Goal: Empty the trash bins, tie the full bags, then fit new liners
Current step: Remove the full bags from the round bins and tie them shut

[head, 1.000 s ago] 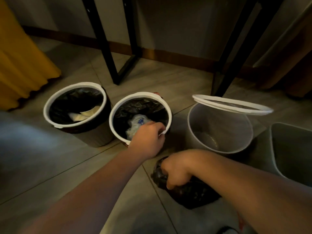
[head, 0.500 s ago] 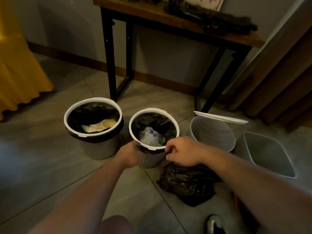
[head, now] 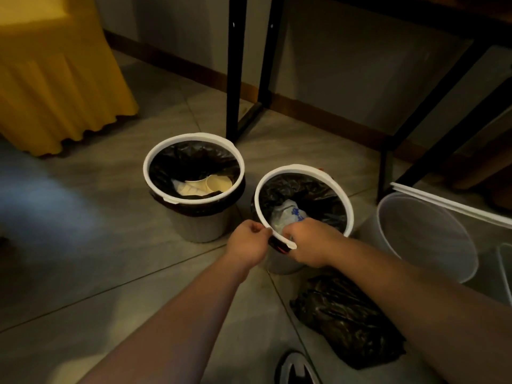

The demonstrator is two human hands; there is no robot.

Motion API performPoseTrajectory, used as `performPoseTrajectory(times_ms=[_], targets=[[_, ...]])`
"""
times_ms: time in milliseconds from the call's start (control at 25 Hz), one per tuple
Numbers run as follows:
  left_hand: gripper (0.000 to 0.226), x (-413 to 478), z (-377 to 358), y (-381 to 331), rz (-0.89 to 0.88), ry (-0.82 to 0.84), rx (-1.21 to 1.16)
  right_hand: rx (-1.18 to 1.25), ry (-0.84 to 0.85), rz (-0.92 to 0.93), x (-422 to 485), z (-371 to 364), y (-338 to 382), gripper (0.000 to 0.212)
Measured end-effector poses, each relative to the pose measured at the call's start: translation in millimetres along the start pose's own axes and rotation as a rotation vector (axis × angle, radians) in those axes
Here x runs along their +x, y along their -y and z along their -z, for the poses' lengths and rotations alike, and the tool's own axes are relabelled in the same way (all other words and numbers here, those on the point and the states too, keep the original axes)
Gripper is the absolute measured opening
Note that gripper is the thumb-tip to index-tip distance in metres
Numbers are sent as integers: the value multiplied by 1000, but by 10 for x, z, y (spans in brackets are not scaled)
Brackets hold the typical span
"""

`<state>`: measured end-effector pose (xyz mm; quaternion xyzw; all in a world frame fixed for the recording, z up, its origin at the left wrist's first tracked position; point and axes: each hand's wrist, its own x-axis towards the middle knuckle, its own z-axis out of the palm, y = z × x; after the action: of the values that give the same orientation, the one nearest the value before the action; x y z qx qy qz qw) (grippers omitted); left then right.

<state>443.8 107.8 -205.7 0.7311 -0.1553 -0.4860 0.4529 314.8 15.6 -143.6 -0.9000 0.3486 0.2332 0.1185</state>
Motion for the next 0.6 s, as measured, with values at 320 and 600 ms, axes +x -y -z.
performPoseTrajectory(times_ms=[320, 600], targets=[[25, 52, -172, -29, 2, -80, -109, -14, -204, 25, -39, -53, -19, 18], [27, 176, -156, -25, -26, -196, -38, 258, -198, 76, -266, 388, -173, 41]])
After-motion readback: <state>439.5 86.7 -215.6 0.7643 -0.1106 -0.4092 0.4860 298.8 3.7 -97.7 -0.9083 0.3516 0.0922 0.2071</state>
